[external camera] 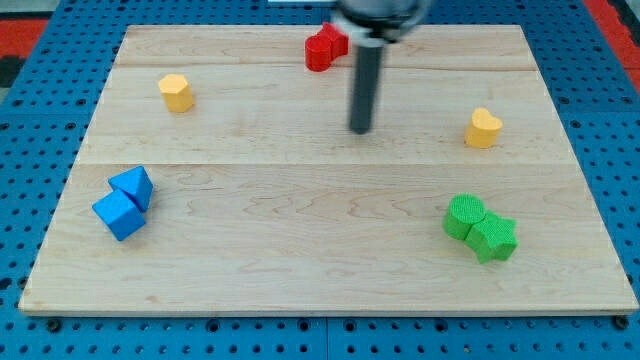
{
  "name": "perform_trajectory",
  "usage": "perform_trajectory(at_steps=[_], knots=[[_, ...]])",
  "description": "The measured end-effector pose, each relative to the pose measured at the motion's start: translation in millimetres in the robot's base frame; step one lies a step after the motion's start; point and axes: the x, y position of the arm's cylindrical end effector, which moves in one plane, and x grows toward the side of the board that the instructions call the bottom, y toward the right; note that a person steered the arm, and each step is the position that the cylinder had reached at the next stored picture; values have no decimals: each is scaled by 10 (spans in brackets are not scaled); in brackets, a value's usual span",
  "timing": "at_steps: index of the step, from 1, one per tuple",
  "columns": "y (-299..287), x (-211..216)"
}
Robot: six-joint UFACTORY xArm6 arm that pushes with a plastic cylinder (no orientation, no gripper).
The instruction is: Push yellow hexagon above yellow heart
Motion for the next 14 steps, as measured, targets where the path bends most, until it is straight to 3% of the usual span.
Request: perform_trajectory(at_steps=[2, 3, 4, 5, 7, 8, 11, 12, 14], knots=[[-2458, -97], [-2462, -546], [-1765, -639], [-608, -347], [1309, -240], [835, -452], [1671, -734], [1671, -722], [1159, -968]])
